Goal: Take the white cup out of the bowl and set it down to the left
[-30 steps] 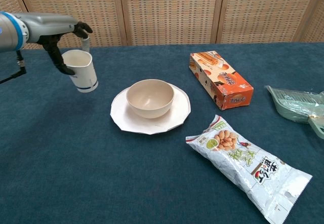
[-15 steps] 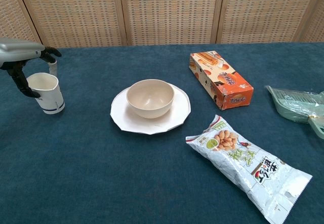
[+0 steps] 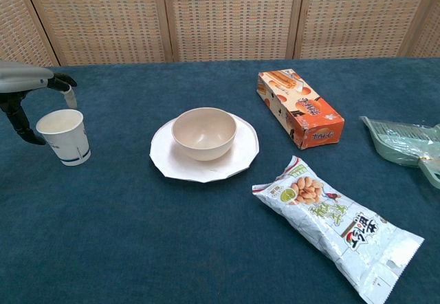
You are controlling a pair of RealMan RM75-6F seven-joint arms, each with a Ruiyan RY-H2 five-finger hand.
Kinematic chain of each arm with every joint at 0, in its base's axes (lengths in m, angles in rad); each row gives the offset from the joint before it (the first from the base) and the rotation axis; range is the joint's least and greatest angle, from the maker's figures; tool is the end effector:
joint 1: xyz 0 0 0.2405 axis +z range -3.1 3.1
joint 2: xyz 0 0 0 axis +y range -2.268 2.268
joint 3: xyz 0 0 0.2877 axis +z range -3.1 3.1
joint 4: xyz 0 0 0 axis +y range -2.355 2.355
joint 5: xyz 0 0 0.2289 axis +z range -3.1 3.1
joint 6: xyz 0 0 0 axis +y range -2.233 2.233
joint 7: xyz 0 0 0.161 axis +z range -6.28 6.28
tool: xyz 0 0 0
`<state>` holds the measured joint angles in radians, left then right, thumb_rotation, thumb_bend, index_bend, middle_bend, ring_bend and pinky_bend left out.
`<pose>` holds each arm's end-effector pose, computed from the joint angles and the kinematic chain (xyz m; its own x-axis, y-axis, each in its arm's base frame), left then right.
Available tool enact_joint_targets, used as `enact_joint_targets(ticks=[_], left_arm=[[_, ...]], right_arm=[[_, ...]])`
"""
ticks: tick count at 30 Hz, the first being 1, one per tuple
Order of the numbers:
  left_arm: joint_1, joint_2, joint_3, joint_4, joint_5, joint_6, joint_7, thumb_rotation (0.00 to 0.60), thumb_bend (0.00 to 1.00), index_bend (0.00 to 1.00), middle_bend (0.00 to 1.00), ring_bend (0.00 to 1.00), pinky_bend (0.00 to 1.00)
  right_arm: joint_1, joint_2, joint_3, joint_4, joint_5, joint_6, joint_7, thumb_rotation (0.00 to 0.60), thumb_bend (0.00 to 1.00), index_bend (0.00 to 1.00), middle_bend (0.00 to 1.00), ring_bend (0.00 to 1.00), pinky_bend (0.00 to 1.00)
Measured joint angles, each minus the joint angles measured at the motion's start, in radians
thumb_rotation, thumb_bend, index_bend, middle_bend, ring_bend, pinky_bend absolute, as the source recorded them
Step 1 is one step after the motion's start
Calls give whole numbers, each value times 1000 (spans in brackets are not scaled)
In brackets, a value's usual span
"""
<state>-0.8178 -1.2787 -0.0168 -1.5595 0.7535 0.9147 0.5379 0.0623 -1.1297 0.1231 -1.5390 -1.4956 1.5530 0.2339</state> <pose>-0.2480 0.4002 0.0404 0.6466 0.3638 0.6705 0.7566 -0.1940 -0.6244 -0.3549 -0.2102 0.1819 0.2250 0.1347 0.9650 -0.9736 -0.0087 0.2282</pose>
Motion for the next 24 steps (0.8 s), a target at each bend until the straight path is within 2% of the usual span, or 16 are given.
enact_joint_targets(ticks=[7,13,19,24], left_arm=[[15,37,-11,-53,9,27,-10,600,125,28,0,0,0],[65,75,-39,-116,109,120,-106,600,125,7,0,0,0],[184,106,-28,-164,327,364,-176,600,125,1,0,0,0],[355,101,32,-168,467,586,-186,600,125,0,0,0,0]], right_arm=[[-8,7,-2,-12,-17,24,-3,600,127,100,0,0,48],[-13,9,-3,-12,-25,39,-20,600,127,100,0,0,40],[-14,7,-3,-3,-21,40,-85,600,127,96,0,0,10],[-10,10,-10,-6,-9,13,-163,600,127,65,0,0,0]])
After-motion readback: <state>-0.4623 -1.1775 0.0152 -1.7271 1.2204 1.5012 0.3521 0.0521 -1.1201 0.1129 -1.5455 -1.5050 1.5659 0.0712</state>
